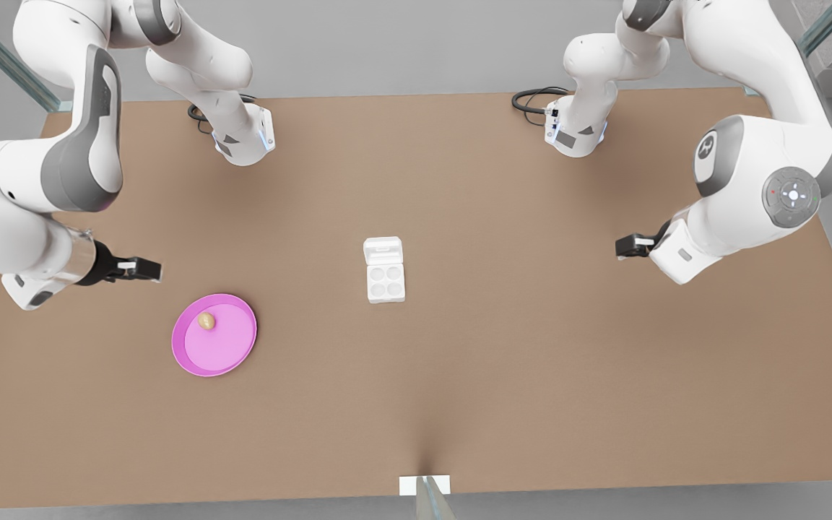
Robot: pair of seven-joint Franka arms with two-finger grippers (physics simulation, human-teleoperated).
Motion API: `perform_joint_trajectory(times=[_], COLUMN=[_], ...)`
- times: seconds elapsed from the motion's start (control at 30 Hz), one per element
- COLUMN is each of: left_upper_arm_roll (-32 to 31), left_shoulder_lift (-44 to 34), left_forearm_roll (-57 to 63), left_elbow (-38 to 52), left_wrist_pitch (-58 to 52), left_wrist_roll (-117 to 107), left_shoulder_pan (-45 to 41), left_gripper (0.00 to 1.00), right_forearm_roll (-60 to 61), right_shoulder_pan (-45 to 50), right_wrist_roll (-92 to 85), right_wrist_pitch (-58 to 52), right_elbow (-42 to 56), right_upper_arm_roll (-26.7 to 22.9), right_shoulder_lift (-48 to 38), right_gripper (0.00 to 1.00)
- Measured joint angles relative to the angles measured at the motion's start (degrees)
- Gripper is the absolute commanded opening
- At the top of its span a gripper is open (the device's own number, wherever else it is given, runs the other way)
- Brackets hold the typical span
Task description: Pack egg into the box and close the box lid
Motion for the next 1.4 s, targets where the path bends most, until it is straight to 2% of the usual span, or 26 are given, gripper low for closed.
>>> perform_joint_trajectory(times=[0.3,0.47,0.57,0.63,0.67,0.73,0.8,0.93,1.2,1.3,1.4], left_upper_arm_roll=[0.04,0.04,0.05,0.04,0.04,0.04,0.05,0.07,0.04,0.04,0.04], left_shoulder_lift=[0.66,0.61,0.70,0.72,0.74,0.73,0.79,0.86,0.19,0.20,0.20], left_forearm_roll=[0.69,0.83,1.48,2.49,2.82,3.37,3.73,4.06,5.42,5.68,5.80], left_elbow=[-1.31,-1.33,-1.36,-1.42,-1.45,-1.47,-1.47,-1.50,-1.87,-1.91,-1.91], left_wrist_pitch=[2.32,2.18,2.22,2.23,2.24,2.23,2.25,2.28,1.82,1.61,1.49], left_wrist_roll=[-2.67,-3.67,-4.14,-4.41,-4.54,-4.77,-4.98,-5.33,-5.98,-6.19,-6.37], left_shoulder_pan=[-2.34,-2.45,-2.52,-3.10,-3.16,-3.26,-3.38,-3.38,-4.76,-4.75,-4.60], left_gripper=[1.00,1.00,1.00,1.00,1.00,1.00,1.00,1.00,1.00,1.00,1.00], right_forearm_roll=[-0.27,-0.32,-0.31,-0.38,-0.45,-0.61,-0.70,-0.90,-5.83,-10.78,-13.43], right_shoulder_pan=[0.95,2.26,2.15,2.24,2.34,3.96,4.40,4.06,0.96,-7.43,-11.34], right_wrist_roll=[0.95,1.32,1.48,1.60,1.65,1.76,1.87,2.07,2.30,2.33,2.34], right_wrist_pitch=[2.30,5.64,9.56,14.54,17.60,26.55,33.31,41.72,51.33,53.14,54.94], right_elbow=[0.21,0.17,-0.04,-3.86,-7.93,-23.79,-28.67,-30.29,-35.56,-36.55,-39.06], right_upper_arm_roll=[0.35,0.10,-0.25,-0.36,-0.41,0.04,0.14,0.12,0.35,6.20,8.95], right_shoulder_lift=[-0.94,13.19,18.84,20.46,19.46,11.87,9.54,9.16,10.68,11.25,10.70], right_gripper=[1.00,1.00,1.00,1.00,1.00,1.00,1.00,1.00,1.00,1.00,1.00])
